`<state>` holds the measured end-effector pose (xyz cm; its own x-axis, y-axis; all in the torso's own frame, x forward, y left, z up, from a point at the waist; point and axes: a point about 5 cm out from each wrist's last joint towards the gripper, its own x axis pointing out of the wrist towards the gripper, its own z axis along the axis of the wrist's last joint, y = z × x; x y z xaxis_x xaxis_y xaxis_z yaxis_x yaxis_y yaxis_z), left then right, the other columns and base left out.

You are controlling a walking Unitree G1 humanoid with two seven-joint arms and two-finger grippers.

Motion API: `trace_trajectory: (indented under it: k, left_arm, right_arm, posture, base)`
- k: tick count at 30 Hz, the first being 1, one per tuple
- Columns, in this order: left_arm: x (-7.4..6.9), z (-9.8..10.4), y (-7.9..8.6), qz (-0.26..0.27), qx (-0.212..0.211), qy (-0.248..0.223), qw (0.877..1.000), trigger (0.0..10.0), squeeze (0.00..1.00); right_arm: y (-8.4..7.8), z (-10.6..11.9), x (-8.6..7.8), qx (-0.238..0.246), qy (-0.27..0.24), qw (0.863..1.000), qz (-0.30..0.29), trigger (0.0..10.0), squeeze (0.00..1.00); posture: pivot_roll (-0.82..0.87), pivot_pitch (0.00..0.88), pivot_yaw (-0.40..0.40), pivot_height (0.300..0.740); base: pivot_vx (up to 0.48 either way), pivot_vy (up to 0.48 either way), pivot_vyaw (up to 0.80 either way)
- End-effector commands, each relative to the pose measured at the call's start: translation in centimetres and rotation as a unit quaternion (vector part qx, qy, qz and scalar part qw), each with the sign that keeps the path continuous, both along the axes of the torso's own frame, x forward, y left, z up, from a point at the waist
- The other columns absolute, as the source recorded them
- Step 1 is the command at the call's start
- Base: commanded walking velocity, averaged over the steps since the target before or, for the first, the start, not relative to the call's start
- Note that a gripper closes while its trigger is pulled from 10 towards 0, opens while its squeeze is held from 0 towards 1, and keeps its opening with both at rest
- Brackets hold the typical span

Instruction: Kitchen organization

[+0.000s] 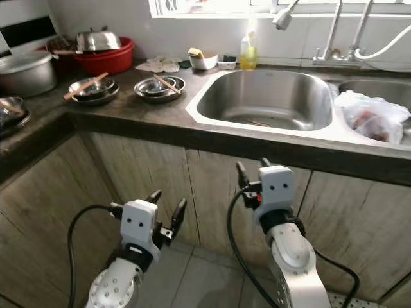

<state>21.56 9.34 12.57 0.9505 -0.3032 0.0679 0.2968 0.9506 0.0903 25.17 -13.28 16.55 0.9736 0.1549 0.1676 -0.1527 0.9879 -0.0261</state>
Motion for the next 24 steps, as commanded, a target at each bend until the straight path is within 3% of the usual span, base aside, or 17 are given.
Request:
trace_trajectory:
  k: [1,12,18,24]
  left_arm:
    - [0.08,0.09,0.4,0.005,0.01,-0.003,1.0,10.0,0.0]
    - [0.05,0.06,0.19,0.005,0.008,-0.004,1.0,10.0,0.0]
    - [0.08,0.15,0.26,0.006,0.006,-0.006,1.0,10.0,0.0]
    - [0.1,0.08,0.18,0.004,0.009,-0.004,1.0,10.0,0.0]
  right_arm:
    - [0.43,0.42,0.03,0.004,-0.007,1.0,0.006,10.0,0.0]
    - [0.67,0.18,0.06,0.001,-0.001,1.0,0.011,10.0,0.0]
    - [0.96,0.22,-0.01,-0.004,-0.004,1.0,0.021,10.0,0.0]
    - [0.99,0.2,0.01,-0.005,-0.004,1.0,0.025,10.0,0.0]
  posture:
    - [0.1,0.02,-0.013,0.74]
    - [0.1,0.007,-0.014,0.74]
    - [0.1,0.003,-0.014,0.74]
    - [0.09,0.001,-0.013,0.74]
  base:
    - [-0.319,0.0,0.0]
    - [-0.303,0.0,0.0]
    - [0.0,0.0,0.0]
    - [0.0,0.0,0.8]
